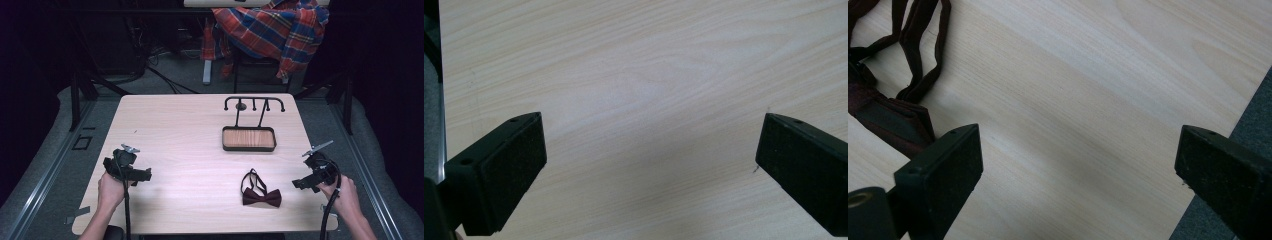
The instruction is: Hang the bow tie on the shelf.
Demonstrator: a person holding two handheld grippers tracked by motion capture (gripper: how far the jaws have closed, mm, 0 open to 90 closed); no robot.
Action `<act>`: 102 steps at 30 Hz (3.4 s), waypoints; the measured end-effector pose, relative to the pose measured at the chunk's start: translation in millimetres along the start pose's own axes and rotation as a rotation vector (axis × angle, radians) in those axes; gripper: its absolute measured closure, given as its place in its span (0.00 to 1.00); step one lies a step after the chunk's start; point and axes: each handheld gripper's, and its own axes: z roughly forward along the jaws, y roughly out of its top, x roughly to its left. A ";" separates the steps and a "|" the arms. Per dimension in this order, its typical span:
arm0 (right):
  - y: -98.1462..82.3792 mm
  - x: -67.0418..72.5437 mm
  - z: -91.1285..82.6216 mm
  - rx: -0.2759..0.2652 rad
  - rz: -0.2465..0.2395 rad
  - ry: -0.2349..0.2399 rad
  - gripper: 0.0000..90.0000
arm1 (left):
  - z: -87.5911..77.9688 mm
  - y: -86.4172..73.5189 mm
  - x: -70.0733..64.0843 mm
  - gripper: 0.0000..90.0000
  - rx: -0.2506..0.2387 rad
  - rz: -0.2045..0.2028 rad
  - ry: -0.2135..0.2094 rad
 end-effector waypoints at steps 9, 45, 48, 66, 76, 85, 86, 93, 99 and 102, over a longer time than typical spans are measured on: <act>2.4 1.1 1.8 0.000 -0.005 -0.006 0.05 | -0.3 -2.1 2.7 0.00 -0.016 0.000 -0.019; 41.8 29.8 25.4 -0.013 -0.079 0.125 0.07 | -4.9 -13.5 7.2 0.00 -0.001 0.029 -0.003; 47.8 36.3 27.7 -0.001 -0.099 0.131 0.07 | -3.6 -13.7 8.1 0.00 0.005 0.031 -0.003; 70.5 65.2 47.4 0.018 -0.120 0.149 0.35 | -3.2 -14.0 4.4 0.00 0.025 0.051 0.012; 83.1 76.0 59.9 0.045 -0.124 0.178 0.58 | -2.5 -13.6 3.6 0.00 0.032 0.055 0.015; 82.5 79.2 68.6 0.078 -0.118 0.139 0.67 | -1.0 -12.7 2.2 0.00 0.035 0.063 0.013; 82.8 79.9 69.9 0.077 -0.115 0.142 0.69 | -0.9 -12.5 2.1 0.00 0.038 0.065 0.012; 84.5 84.5 74.4 0.120 -0.145 0.104 0.78 | -0.7 -12.8 1.8 0.00 0.043 0.069 0.008; 83.7 82.7 73.6 0.124 -0.145 0.099 0.86 | -2.8 -13.7 2.3 0.00 0.029 0.070 0.014; 82.2 83.7 75.6 0.116 -0.137 0.093 0.87 | -2.8 -13.9 2.5 0.00 0.027 0.071 0.013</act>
